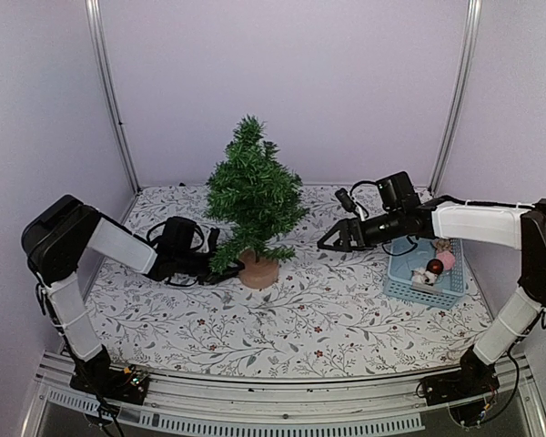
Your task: Decorate the small christmas tree
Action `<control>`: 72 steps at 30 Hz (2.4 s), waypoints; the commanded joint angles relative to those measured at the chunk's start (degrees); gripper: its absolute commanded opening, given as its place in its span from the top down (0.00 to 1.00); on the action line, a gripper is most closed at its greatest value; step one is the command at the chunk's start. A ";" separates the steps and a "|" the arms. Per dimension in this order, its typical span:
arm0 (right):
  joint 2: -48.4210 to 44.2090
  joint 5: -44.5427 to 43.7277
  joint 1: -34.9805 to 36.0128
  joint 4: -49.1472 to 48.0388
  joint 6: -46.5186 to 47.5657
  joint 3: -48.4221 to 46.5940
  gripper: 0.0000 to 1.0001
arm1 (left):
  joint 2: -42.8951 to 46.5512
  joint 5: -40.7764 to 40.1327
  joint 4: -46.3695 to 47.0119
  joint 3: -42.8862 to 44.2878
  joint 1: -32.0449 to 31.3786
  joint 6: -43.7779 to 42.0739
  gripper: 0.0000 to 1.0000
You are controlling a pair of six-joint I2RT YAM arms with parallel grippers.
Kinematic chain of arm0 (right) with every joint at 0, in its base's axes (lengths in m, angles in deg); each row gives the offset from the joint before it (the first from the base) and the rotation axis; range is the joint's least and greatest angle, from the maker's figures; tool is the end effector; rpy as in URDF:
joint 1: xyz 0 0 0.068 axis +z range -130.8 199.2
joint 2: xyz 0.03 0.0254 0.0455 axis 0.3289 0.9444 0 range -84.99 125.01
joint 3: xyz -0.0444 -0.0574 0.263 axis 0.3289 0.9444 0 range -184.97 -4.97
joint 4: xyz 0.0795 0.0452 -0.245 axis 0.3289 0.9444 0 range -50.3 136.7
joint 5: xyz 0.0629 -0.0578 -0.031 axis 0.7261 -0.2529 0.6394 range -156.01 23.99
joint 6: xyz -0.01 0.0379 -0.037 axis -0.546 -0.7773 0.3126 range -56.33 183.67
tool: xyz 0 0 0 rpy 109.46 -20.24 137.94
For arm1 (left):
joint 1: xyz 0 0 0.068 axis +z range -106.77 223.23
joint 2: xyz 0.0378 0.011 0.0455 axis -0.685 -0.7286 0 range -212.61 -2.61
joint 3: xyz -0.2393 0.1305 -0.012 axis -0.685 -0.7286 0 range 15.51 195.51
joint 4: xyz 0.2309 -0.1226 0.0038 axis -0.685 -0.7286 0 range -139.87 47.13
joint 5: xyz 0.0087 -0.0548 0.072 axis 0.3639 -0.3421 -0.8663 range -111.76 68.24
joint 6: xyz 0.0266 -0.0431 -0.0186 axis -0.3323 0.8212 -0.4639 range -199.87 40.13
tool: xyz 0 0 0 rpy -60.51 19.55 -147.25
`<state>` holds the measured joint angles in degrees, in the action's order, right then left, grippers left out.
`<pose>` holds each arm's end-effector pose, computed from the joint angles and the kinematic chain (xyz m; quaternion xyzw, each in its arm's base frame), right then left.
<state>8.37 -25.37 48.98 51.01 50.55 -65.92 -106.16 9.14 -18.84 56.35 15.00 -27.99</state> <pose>0.2901 0.1927 0.2266 -0.2599 0.8334 0.4320 0.2263 0.2813 -0.1718 0.1145 -0.0651 0.8740 -0.4524 0.1649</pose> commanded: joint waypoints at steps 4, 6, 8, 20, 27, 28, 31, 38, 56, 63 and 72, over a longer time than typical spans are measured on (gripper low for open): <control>-6.85 -1.16 -6.80 3.54 -1.64 2.39 0.01 | -10.03 -0.18 2.89 11.16 -4.02 1.09 0.65; -8.72 -1.88 -9.41 5.19 -1.94 3.26 0.01 | -12.09 -0.71 4.09 13.30 -4.51 2.57 0.66; -11.32 -2.78 -12.53 7.50 -2.15 3.98 0.02 | -13.78 -1.23 4.62 15.41 -4.85 3.62 0.66; -21.47 -19.30 -32.42 26.83 -5.37 3.63 0.18 | -7.36 -6.28 -3.95 17.18 -4.57 2.34 0.38; -18.06 -23.72 -36.71 27.75 -9.48 5.87 0.18 | 0.72 -13.07 -10.47 14.58 -3.97 -0.31 0.22; -16.80 -23.60 -36.85 26.86 -10.74 6.44 0.18 | 1.73 -14.09 -11.71 14.61 -3.82 -1.01 0.21; -14.90 -22.61 -36.89 22.54 -13.01 7.92 0.19 | 4.99 -17.71 -14.26 14.47 -3.06 -2.81 0.19; -9.11 -21.93 -36.99 14.59 -17.05 10.87 0.26 | 10.64 -21.61 -15.77 13.05 -1.92 -4.22 0.19; -7.31 -19.30 -36.88 8.06 -17.99 6.61 1.00 | 24.98 -29.01 -19.31 9.09 -0.52 -10.69 0.21; -15.59 -11.72 -36.86 10.35 -10.66 2.66 1.00 | 30.11 -25.65 -20.78 9.79 0.84 -14.48 0.20; -22.68 -4.09 -35.54 13.44 -5.61 -5.71 1.00 | 33.56 -23.76 -22.54 13.50 0.72 -20.09 0.24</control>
<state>-12.63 -34.63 12.44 62.88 41.87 -67.60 -74.84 -15.67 -40.41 67.37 15.35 -44.03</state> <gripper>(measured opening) 0.011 0.769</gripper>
